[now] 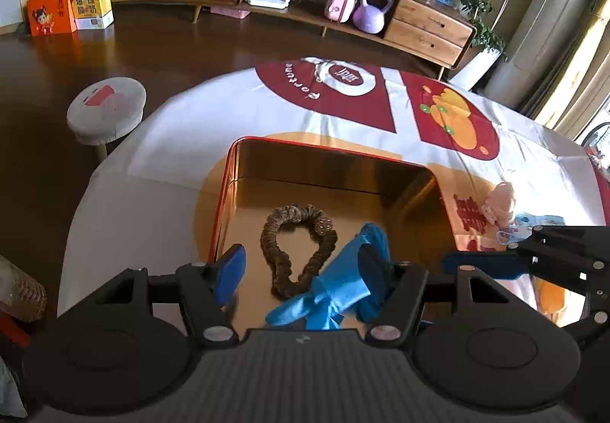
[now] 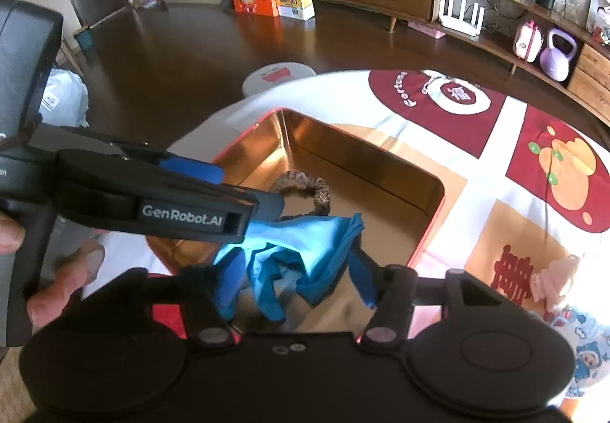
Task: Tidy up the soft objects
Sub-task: 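Open both grippers to drop the scrunchie and glove into the tin, then move both tools back toward the remaining items on the cloth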
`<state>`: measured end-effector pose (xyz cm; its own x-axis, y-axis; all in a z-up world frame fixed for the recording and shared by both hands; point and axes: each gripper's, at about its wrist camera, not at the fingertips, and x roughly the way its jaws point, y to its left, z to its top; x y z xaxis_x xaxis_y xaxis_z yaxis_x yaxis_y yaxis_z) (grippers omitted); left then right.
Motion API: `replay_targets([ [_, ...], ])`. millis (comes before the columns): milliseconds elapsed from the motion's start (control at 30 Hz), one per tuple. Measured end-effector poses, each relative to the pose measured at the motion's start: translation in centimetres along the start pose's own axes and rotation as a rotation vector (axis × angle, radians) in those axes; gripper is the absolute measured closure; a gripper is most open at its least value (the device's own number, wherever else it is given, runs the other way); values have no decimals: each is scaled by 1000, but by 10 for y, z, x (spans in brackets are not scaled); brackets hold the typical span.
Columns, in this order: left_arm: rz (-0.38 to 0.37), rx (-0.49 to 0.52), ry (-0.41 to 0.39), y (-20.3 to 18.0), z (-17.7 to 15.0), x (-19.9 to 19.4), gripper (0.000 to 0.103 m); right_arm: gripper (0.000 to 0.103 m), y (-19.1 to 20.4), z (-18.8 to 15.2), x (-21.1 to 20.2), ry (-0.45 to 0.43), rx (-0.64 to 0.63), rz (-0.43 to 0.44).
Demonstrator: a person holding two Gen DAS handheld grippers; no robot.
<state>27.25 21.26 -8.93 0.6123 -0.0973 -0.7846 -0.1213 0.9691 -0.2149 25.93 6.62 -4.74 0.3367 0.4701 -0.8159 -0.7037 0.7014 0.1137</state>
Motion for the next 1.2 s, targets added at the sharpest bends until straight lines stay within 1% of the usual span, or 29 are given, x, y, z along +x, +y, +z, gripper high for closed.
replay_targets([
  [133,-5,22,-25,-8,-3,-15,37,36,0,-3,-18,-26,23,17],
  [200,-6,29,-42,-12,-5,-24,35,31,0,-5,-29,-42,34,21],
  [433,-21,47,-85,-29,-12,-53,35,22,-1,-16,-64,-93,68,42],
  [533,-28,57,-99,-37,-17,-64,34,19,-5,-25,-78,-112,83,38],
  [600,-34,64,-106,-43,-21,-70,32,17,-9,-30,-85,-120,105,35],
  [667,-36,66,-117,-49,-25,-76,29,14,-14,-37,-93,-128,127,33],
  [767,-29,64,-139,-56,-32,-86,28,10,-20,-48,-106,-144,148,30],
  [900,-38,62,-159,-67,-40,-95,27,7,-29,-69,-124,-178,183,22],
  [967,-45,62,-170,-74,-46,-98,22,4,-32,-80,-133,-196,202,14],
  [1000,-48,68,-180,-78,-50,-100,22,2,-34,-87,-137,-204,209,7],
  [1200,-64,90,-209,-105,-69,-106,21,0,-49,-122,-158,-235,246,-48],
])
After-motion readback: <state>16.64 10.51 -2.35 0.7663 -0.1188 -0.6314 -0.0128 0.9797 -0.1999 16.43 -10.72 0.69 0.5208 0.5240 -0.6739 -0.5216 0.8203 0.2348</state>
